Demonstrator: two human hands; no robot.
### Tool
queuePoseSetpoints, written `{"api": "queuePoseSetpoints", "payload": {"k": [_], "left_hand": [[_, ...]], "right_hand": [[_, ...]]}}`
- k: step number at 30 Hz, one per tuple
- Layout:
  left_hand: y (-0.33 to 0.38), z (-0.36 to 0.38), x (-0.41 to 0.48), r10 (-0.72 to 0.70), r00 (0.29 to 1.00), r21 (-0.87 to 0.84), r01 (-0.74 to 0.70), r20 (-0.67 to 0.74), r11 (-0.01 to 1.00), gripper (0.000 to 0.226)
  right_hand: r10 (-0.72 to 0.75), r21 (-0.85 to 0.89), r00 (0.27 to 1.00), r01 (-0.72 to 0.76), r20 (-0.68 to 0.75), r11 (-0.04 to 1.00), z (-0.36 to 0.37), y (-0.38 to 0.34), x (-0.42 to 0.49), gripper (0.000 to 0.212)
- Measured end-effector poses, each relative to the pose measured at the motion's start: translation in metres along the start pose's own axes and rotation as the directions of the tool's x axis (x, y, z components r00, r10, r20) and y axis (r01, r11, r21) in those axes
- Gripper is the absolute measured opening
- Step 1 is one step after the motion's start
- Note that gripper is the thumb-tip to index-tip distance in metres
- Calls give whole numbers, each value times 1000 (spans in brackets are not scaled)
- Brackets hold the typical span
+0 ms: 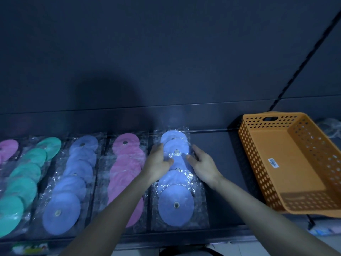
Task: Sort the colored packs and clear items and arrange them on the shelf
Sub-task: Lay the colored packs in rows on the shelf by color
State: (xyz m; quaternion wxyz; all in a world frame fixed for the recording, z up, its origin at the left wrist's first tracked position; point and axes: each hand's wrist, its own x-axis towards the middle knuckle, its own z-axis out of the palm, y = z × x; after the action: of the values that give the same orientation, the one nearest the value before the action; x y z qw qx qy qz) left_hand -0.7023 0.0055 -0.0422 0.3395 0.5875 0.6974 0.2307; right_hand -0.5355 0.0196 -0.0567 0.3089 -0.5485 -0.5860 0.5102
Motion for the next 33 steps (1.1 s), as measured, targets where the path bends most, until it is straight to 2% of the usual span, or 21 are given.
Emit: {"api": "queuePoseSetpoints", "payload": {"k": [2, 4, 6, 8, 11, 14, 16, 18, 23, 27, 29, 33], "left_hand": [[-4, 1, -4, 30, 1000, 46, -30, -2, 999, 43], [-9, -1, -10, 69, 997, 84, -67, -22, 994, 54], [-17, -8, -20, 140, 989, 140, -132, -47, 981, 63], [-28, -15, -31, 204, 977, 223, -187, -58, 957, 66], [-46, -22, -47, 231, 969, 360, -186, -84, 914, 63], [-67, -27, -56, 114, 983, 535, -21, -141, 845, 63], [-78, -32, -58, 35, 983, 574, 77, -181, 815, 63], [-86, -33, -59, -1, 986, 587, 98, -164, 804, 64], [-91, -31, -60, 19, 989, 630, 81, -150, 772, 65], [-88, -32, -61, 25, 988, 589, 70, -151, 805, 62], [-84, -36, -62, 91, 984, 570, 11, -151, 822, 56], [-70, -39, -60, 306, 940, 447, -212, -150, 869, 42]], "right_hand": [[-35, -53, 999, 35, 11, 998, -1, -3, -4, 16], [-81, -215, 995, 91, 54, 972, -4, 0, -10, 35], [-115, -421, 983, 165, 142, 892, -8, 6, -20, 70], [-184, -557, 958, 278, 220, 782, -7, 10, -30, 80], [-220, -645, 927, 369, 303, 669, -1, 17, -42, 82], [-175, -675, 929, 359, 327, 645, 8, 24, -47, 82], [-146, -710, 934, 345, 327, 614, 10, 27, -48, 81], [-146, -732, 938, 339, 316, 592, 12, 30, -48, 80], [-175, -742, 944, 329, 281, 585, 18, 31, -50, 79], [-171, -734, 947, 318, 271, 600, 21, 27, -52, 78], [-166, -716, 950, 307, 263, 627, 20, 24, -53, 78], [-196, -675, 965, 264, 177, 689, 16, 17, -61, 67]]}}
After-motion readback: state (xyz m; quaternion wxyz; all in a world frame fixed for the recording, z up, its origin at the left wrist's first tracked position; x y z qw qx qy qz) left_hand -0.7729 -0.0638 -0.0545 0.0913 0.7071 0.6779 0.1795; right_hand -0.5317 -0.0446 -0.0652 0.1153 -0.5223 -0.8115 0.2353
